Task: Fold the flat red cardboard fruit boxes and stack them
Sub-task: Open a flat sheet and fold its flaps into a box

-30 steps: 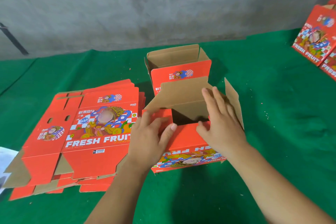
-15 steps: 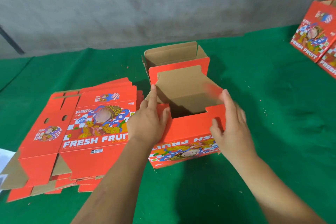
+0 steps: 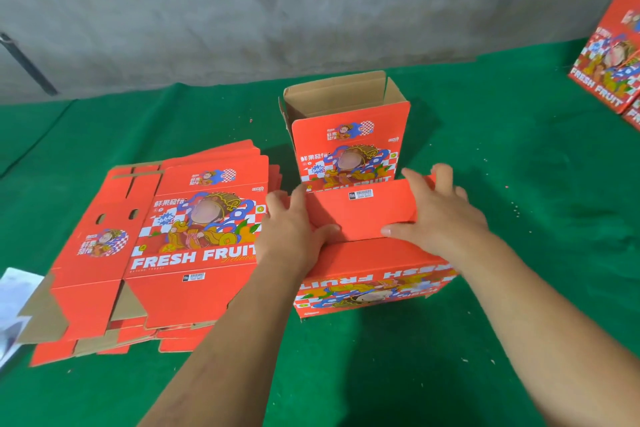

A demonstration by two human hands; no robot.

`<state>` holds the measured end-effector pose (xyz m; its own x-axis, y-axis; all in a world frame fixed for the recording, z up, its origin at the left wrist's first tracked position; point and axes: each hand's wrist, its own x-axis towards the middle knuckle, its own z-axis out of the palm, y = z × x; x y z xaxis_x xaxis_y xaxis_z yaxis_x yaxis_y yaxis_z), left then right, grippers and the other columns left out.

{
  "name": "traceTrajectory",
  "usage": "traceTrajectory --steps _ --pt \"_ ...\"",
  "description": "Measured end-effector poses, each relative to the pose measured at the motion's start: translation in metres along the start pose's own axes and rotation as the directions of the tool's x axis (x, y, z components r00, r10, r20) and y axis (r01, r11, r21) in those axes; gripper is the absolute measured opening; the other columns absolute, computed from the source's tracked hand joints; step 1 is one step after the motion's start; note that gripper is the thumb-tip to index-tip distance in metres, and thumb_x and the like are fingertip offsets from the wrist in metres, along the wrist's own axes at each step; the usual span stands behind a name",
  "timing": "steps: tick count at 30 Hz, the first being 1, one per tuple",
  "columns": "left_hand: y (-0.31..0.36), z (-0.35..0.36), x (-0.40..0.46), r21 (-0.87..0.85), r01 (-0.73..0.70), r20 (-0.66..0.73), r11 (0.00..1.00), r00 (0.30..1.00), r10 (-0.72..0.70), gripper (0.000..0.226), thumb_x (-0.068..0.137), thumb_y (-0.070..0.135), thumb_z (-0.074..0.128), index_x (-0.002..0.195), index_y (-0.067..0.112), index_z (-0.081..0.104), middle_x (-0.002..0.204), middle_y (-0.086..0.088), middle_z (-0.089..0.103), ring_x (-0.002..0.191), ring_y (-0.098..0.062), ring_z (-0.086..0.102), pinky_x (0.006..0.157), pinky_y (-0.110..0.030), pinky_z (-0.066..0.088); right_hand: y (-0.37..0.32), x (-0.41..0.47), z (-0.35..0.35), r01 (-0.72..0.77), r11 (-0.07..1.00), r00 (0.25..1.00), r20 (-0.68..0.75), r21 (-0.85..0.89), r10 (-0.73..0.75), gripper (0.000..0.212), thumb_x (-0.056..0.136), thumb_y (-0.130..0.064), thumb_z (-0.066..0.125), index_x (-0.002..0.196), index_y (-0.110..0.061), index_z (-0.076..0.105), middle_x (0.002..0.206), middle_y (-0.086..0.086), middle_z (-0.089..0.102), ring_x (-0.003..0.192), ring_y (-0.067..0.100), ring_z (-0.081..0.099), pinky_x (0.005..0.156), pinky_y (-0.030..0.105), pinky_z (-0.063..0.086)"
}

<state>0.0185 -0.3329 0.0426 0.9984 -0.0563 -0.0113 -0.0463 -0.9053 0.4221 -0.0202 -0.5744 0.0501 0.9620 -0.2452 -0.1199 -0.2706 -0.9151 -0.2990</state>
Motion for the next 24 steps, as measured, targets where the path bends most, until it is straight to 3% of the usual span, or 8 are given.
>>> traceTrajectory --steps 3,6,10,12,15,19,21,24 --pt "0.007 -0.001 0.001 0.031 -0.054 -0.027 0.998 0.998 0.055 0.08 0.08 0.057 0.08 0.141 0.029 0.036 0.136 -0.007 0.035 0.114 -0.04 0.06 0.088 -0.05 0.052 -0.012 0.0 0.003 -0.09 0.992 0.991 -0.103 -0.083 0.082 0.106 0.062 -0.084 0.072 0.146 -0.041 0.024 0.143 0.0 0.013 0.13 0.032 0.038 0.081 0.046 0.048" --pt "-0.004 -0.007 0.0 -0.385 0.041 -0.036 0.922 0.998 -0.059 0.076 0.087 0.063 0.069 0.148 0.03 0.036 0.146 -0.008 0.042 0.128 -0.031 0.053 0.104 -0.044 0.044 -0.006 0.001 -0.001 -0.05 0.984 0.995 -0.075 0.17 0.064 0.099 0.069 -0.091 0.055 0.15 -0.045 0.022 0.149 -0.005 0.012 0.139 0.031 0.035 0.1 0.05 0.044" --pt "-0.006 -0.014 -0.015 -0.795 0.403 0.26 0.454 0.902 -0.346 0.075 0.098 0.075 0.038 0.157 0.029 0.039 0.155 0.003 0.044 0.138 -0.019 0.043 0.111 -0.04 0.032 0.004 -0.007 -0.024 -0.176 0.65 0.982 0.09 0.739 0.164 0.063 0.089 -0.078 0.049 0.138 -0.039 0.051 0.149 -0.001 0.044 0.131 0.017 0.051 0.1 0.031 0.038" --pt "0.003 -0.019 -0.025 -0.838 0.365 0.227 0.406 0.909 -0.35 0.052 0.1 0.071 0.039 0.134 0.037 0.057 0.125 0.017 0.054 0.113 -0.011 0.049 0.096 -0.035 0.037 0.006 -0.015 -0.029 -0.107 0.636 0.988 0.01 0.764 0.154 0.036 0.094 -0.068 0.053 0.106 -0.036 0.061 0.117 -0.011 0.063 0.107 0.01 0.059 0.078 0.026 0.039" --pt "0.014 -0.028 -0.034 -0.915 0.275 0.16 0.297 0.92 -0.358 0.02 0.097 0.047 0.06 0.086 0.032 0.066 0.091 0.01 0.065 0.092 -0.016 0.059 0.078 -0.034 0.043 0.009 -0.024 -0.03 0.0 0.663 0.939 -0.229 0.748 0.259 0.045 0.08 -0.071 0.06 0.098 -0.03 0.06 0.113 0.001 0.057 0.097 0.019 0.057 0.082 0.034 0.042" --pt "0.015 -0.027 -0.034 -0.999 0.014 0.028 -0.049 0.958 -0.285 0.033 0.08 0.026 0.069 0.111 0.036 0.063 0.109 0.004 0.074 0.1 -0.016 0.069 0.095 -0.039 0.048 0.017 -0.028 -0.032 0.022 0.463 0.881 -0.237 0.886 0.41 0.054 0.069 -0.058 0.072 0.112 -0.031 0.052 0.114 0.005 0.062 0.091 0.024 0.068 0.079 0.04 0.056" --pt "0.009 -0.025 -0.029 -0.993 0.119 0.119 -0.018 0.951 -0.286 0.043 0.089 0.023 0.065 0.128 0.038 0.056 0.105 0.006 0.078 0.1 -0.017 0.075 0.098 -0.042 0.052 0.024 -0.027 -0.028 -0.128 0.25 0.916 0.018 0.96 0.4 0.061 0.075 -0.042 0.077 0.13 -0.031 0.053 0.111 0.006 0.07 0.076 0.02 0.075 0.06 0.034 0.059" --pt "-0.001 -0.027 -0.027 -0.796 0.585 0.563 0.155 0.81 -0.163 0.045 0.076 0.049 0.067 0.112 0.024 0.078 0.109 -0.007 0.078 0.095 -0.029 0.076 0.095 -0.045 0.057 0.032 -0.031 -0.012 -0.308 0.303 0.919 0.201 0.902 0.338 0.041 0.085 -0.043 0.077 0.12 -0.023 0.069 0.101 0.008 0.077 0.074 0.021 0.075 0.07 0.036 0.061"
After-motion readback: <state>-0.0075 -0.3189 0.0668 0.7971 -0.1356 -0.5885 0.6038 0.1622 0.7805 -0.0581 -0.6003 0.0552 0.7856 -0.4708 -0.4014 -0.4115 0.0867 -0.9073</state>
